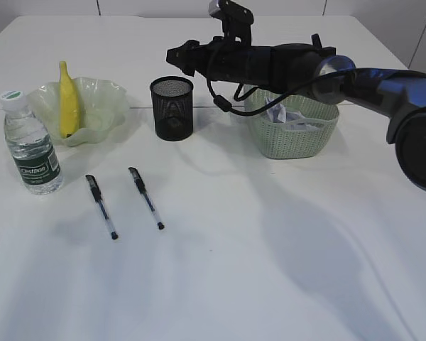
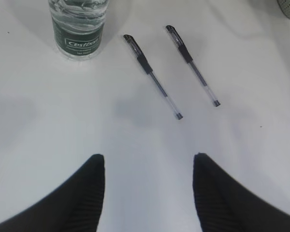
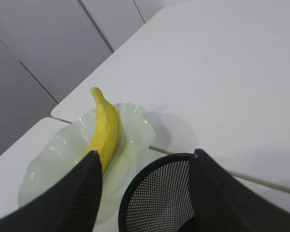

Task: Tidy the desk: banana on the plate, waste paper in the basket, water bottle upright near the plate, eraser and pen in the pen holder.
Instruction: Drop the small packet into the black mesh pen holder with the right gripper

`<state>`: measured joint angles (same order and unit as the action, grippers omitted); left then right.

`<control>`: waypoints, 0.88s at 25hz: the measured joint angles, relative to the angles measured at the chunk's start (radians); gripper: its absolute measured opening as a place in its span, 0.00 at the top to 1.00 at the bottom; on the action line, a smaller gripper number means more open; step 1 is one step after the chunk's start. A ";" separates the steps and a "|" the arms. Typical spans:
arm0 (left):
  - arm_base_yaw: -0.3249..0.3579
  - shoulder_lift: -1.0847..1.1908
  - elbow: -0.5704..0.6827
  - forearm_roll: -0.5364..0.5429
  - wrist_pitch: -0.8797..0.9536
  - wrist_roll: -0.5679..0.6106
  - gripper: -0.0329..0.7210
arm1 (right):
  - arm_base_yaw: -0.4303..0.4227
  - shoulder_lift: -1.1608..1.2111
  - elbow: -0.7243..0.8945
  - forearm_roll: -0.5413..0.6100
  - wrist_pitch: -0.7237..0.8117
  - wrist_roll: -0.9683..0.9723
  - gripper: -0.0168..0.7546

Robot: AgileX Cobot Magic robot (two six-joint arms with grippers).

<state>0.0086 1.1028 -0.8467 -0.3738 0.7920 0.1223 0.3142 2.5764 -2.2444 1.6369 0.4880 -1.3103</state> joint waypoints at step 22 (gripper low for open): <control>0.000 0.000 0.000 -0.002 0.000 0.000 0.41 | 0.000 -0.162 -0.002 -1.162 0.319 1.069 0.48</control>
<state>0.0086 1.1028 -0.8467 -0.3756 0.7920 0.1223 0.3142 2.4146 -2.2459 0.4744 0.8069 -0.2414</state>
